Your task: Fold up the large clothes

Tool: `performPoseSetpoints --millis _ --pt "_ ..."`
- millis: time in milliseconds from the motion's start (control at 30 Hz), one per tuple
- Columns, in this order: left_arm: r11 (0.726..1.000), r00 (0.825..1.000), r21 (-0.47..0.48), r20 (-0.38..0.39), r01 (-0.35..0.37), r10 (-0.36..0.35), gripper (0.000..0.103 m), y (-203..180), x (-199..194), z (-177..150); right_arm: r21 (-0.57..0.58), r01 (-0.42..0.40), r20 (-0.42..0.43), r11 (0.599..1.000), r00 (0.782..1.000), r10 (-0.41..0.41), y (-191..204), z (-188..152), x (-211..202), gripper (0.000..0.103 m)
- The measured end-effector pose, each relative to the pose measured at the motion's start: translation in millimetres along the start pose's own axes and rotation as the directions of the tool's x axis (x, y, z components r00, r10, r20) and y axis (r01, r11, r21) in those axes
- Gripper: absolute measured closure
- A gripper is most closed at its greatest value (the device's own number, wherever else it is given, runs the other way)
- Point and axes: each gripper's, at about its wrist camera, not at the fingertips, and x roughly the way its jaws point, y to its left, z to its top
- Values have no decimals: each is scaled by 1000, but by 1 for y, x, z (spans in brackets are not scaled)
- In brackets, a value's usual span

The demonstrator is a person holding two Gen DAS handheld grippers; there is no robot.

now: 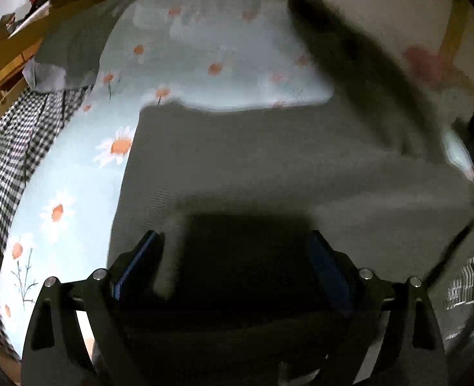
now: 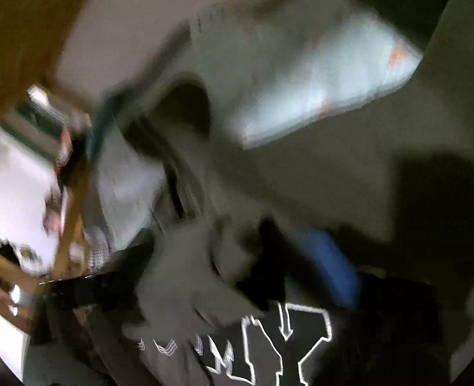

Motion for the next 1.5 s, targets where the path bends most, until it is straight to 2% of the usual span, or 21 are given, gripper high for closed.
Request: performPoseSetpoints --millis 133,200,233,300,367,433,467,500,533,600,667,700,733,767,800,900,1033,1133,1233,1367,1500 --pt "999 987 36 155 38 -44 6 -27 -43 21 -166 3 32 986 999 2 46 6 -19 3" --pt "996 989 84 145 1 -14 6 -45 -31 29 -314 20 -2 949 1000 -22 81 -8 -9 3" --pt "995 992 101 126 -17 4 6 -52 -22 30 -425 57 -6 903 998 -66 105 -24 5 3" --pt "991 997 123 53 -61 55 6 -62 16 28 -506 101 -22 857 991 -130 124 -48 29 3" --pt "990 996 120 -37 -75 80 6 -61 49 19 -557 178 -72 811 963 -261 123 -73 72 3" --pt "995 999 86 7 -50 50 5 -54 54 9 -584 275 -117 763 902 -415 103 -95 107 3" --pt "995 999 86 7 -48 47 5 -52 53 8 -608 287 -114 740 891 -440 96 -105 116 2" --pt "995 999 89 2 -49 49 5 -52 53 8 -634 291 -63 716 904 -423 97 -112 113 3" --pt "995 999 89 1 -45 45 5 -51 53 8 -640 297 -61 708 900 -432 99 -113 110 3" --pt "995 999 87 8 -38 38 5 -51 51 7 -630 295 -88 718 892 -444 107 -107 103 3" --pt "995 999 91 20 -45 44 5 -51 50 5 -614 282 -55 737 917 -396 116 -99 87 3" --pt "995 999 92 26 -49 47 5 -51 52 5 -623 290 -53 726 911 -409 110 -101 87 3" --pt "994 998 93 31 -53 50 5 -53 53 6 -641 301 -86 706 886 -455 100 -107 99 3" --pt "994 998 93 33 -54 51 5 -54 52 6 -639 280 -107 717 890 -443 86 -113 108 2" --pt "994 998 95 34 -57 54 5 -55 53 6 -645 276 -70 713 907 -414 86 -115 109 2" --pt "994 998 97 29 -58 56 5 -55 52 6 -649 283 -79 706 898 -433 90 -114 109 2" --pt "990 997 114 1 -76 77 5 -60 48 13 -625 230 -114 746 919 -378 92 -103 89 4" --pt "992 1000 121 22 -18 15 5 -73 26 17 -563 179 -77 807 961 -267 92 -79 41 4" --pt "988 995 145 76 60 -71 5 -110 -5 21 -533 170 -34 829 975 -221 88 -51 -11 3" --pt "961 973 229 134 157 -190 5 -182 -45 23 -481 202 39 853 977 -210 67 -20 -70 3" --pt "923 948 293 118 250 -295 5 -249 -65 16 -445 277 124 852 961 -248 40 4 -121 3"
